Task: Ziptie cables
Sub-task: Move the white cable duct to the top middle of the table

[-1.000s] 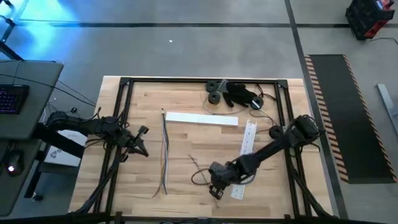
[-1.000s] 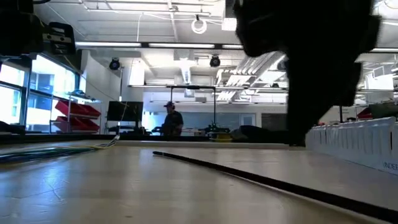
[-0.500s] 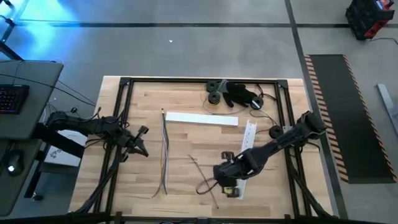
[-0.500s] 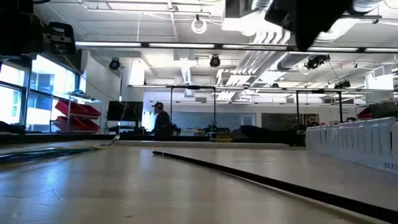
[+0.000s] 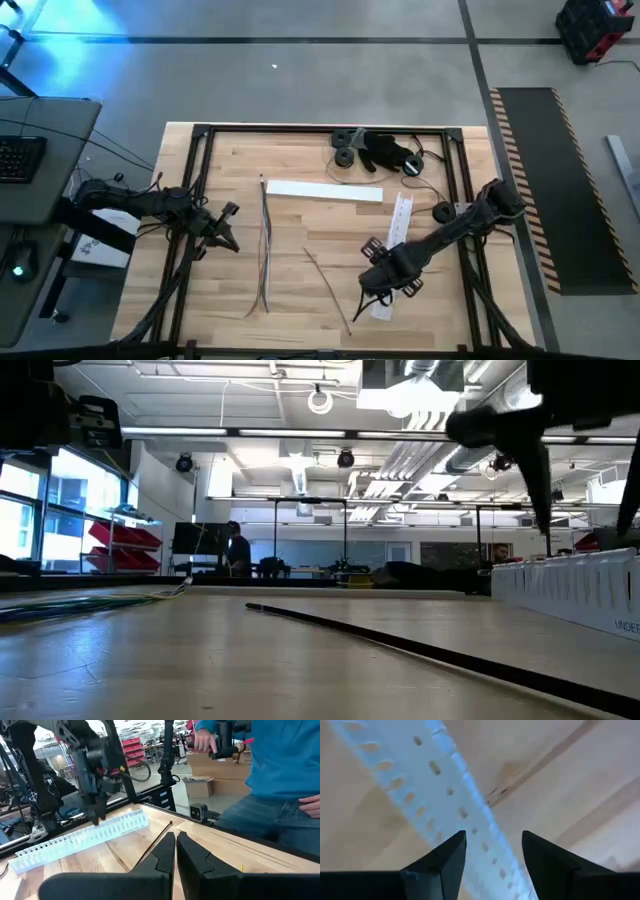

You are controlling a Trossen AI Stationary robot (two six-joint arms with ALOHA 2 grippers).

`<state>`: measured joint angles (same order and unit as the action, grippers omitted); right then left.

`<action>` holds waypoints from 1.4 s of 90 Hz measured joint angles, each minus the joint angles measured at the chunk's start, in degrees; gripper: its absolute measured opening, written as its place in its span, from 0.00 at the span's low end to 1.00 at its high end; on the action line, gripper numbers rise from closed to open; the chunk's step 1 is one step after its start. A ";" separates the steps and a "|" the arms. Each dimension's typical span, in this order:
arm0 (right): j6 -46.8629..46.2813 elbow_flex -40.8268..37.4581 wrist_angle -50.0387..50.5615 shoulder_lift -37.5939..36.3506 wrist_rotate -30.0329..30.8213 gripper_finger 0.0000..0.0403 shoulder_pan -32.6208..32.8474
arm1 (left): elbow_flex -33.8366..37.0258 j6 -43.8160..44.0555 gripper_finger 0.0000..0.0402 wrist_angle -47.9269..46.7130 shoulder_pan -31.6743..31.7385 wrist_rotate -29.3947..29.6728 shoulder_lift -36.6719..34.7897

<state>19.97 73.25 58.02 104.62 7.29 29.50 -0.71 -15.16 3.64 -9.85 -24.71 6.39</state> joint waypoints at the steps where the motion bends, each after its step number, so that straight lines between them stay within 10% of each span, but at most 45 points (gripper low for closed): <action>1: 0.35 -0.36 -0.55 0.00 0.36 0.41 0.00 | 0.00 0.00 0.00 0.00 0.00 -0.01 0.00; 48: -3.41 -6.25 -14.30 0.02 5.98 0.03 -4.15 | 0.00 0.00 0.00 -0.02 0.01 -0.02 -0.01; 81: -1.35 -6.16 -21.30 -3.02 16.48 0.00 -16.02 | 0.00 0.00 0.00 -0.02 0.01 -0.02 0.00; 126: -8.10 -6.14 -45.41 3.05 0.07 0.00 -33.67 | 0.00 0.00 0.00 0.00 0.00 -0.02 -0.02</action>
<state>11.87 67.12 12.61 107.67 7.36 -4.17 -0.71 -15.16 3.64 -9.84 -24.73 6.37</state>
